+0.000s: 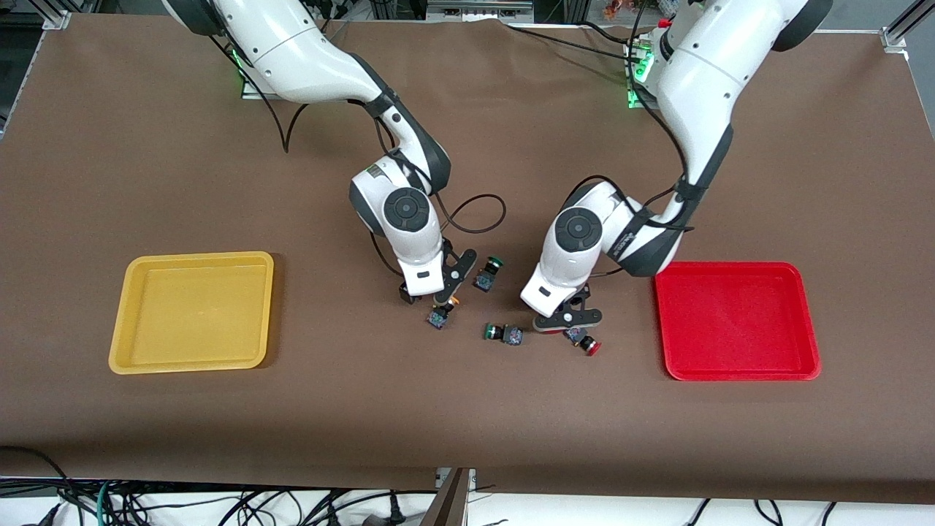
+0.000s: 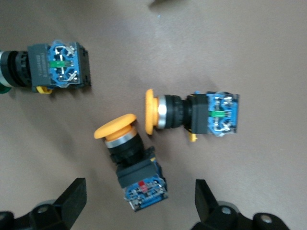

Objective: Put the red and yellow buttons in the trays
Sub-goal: 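Carry the red button to the red tray while the right carries yellow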

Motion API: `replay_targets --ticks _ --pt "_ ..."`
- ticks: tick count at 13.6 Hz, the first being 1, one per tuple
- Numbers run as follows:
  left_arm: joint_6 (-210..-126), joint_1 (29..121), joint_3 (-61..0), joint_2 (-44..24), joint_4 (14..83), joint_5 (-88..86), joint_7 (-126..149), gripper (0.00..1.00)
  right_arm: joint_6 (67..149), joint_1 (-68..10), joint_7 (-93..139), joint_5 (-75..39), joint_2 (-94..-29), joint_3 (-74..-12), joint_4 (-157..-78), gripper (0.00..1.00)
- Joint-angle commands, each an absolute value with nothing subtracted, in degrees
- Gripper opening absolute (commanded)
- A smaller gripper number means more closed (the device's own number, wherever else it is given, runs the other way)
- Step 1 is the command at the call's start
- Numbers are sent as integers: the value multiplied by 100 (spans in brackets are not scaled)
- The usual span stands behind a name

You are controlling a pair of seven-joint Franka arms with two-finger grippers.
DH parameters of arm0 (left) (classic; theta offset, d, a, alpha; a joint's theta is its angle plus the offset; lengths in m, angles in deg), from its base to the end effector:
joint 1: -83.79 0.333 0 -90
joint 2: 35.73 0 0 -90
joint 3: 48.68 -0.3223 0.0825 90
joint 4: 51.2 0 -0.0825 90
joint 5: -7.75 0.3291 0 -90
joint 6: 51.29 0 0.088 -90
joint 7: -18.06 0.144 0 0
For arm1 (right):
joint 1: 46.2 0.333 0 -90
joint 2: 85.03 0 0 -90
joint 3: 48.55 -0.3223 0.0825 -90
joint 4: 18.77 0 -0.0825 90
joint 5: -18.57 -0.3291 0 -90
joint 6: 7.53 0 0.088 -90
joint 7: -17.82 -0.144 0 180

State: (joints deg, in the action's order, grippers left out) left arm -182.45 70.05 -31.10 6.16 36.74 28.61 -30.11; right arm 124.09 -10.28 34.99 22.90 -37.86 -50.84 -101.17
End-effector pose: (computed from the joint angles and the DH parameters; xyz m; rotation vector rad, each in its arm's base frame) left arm 0.6040 -0.3076 0.2452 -3.1106 -0.2221 -0.1595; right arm 0.5491 0.4210 0.2051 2.7361 1.4990 0.0643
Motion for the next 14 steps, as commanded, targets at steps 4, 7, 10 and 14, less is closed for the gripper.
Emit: replay_targets --ticks 4,7,10,14 --pt "-17566 8042 -2383 -145 3862 2709 -2599 0 12658 -1034 3584 2350 -3643 -5092 -10130 100" --pt "-17093 9271 -1645 -356 4055 2647 -1792 0 12711 -1034 3575 2350 -3616 -5092 -10130 100" --pt "-16810 10381 -1300 -383 4195 2647 -1070 0 12835 -1042 3566 2341 -3572 -5092 -10130 59" --pt "-16932 11164 -1308 -313 4362 2665 -349 0 12826 -1042 3557 2332 -3598 -5092 -10121 20"
